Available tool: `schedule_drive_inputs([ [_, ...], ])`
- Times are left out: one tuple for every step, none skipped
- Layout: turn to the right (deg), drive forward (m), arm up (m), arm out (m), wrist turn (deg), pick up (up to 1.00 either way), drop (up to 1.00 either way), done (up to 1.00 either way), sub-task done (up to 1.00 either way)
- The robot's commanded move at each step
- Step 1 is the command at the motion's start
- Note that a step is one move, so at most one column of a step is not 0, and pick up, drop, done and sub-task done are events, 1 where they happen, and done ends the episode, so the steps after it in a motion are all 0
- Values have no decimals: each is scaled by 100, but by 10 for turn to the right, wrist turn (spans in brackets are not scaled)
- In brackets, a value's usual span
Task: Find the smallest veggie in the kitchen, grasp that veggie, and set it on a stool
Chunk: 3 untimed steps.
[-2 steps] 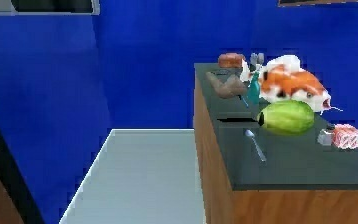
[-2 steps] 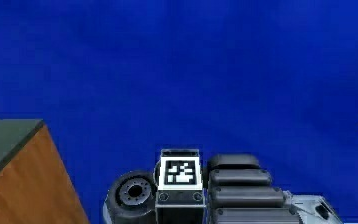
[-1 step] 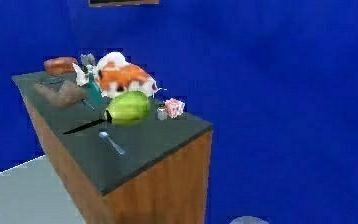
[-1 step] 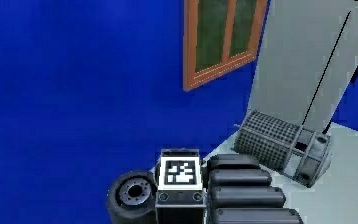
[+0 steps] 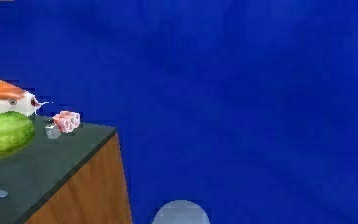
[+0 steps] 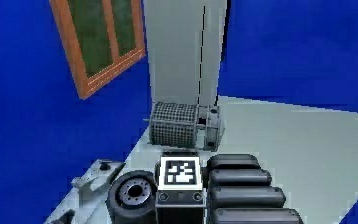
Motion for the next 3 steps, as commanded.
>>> schedule_drive_inputs([
  [0,20,0,0,0,0,0,0,0],
  [-450,0,0,0,0,0,0,0,0],
  [-120,0,0,0,0,0,0,0,0],
])
